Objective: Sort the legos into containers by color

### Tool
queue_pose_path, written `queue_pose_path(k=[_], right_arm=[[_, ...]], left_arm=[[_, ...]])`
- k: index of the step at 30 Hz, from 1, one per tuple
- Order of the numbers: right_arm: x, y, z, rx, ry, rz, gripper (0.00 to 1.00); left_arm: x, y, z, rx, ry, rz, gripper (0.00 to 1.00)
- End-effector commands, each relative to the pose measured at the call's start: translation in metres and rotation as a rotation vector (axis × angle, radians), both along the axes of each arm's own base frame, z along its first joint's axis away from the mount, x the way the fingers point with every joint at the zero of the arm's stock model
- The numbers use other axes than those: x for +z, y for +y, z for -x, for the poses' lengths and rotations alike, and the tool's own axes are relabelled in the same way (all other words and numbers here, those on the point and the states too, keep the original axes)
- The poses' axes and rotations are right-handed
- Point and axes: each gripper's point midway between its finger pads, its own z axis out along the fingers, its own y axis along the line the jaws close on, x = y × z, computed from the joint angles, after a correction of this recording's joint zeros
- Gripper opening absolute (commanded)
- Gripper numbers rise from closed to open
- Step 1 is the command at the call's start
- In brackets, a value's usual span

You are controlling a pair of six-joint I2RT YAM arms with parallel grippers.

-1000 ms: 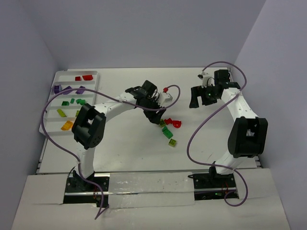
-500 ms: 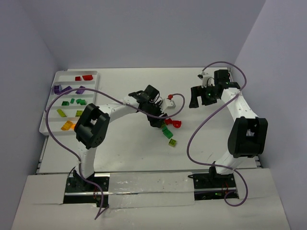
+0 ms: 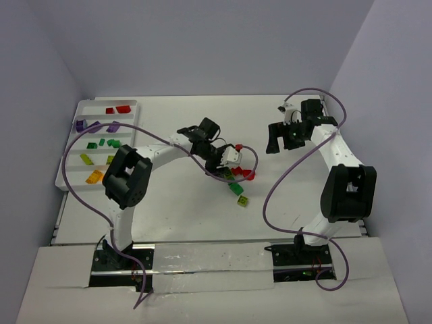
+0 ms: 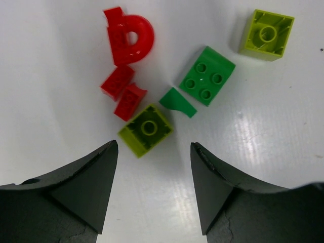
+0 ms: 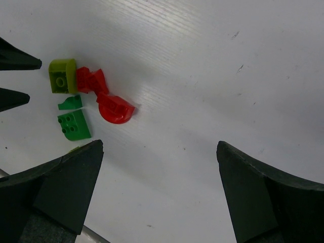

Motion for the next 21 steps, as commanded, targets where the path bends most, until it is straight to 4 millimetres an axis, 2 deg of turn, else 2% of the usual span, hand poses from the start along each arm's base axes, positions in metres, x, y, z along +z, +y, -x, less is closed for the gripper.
queue_pose_path(k=[1,10,12,17,21], right_arm=[[0.011,-0.002,0.003,0.003,-0.042,-0.001,1.0],[0.008,-0.007,0.003,-0.012,-0.033,0.001,1.0],[0.008,-0.008,0.003,-0.015,-0.03,0.001,1.0],[0.009,-0.011,0.001,-0.019,-0.032,0.008,1.0],[0.009,-0.013,0.001,-0.02,-0.03,0.011,1.0]], left_arm=[[0.019,-0.017,-0.011,-0.138,-0.102,0.088,0.69],[0.0,-0.017,-0.008,-0.242,-0.09,0.057,0.72],[0.001,-0.017,-0.009,-0.245,-0.081,0.051,0.72],[-0.012,-0.025,-0.014,-0.249,-0.082,0.069,0.73],[-0.021,-0.025,-0.01,-0.275,-0.058,0.059,0.73]])
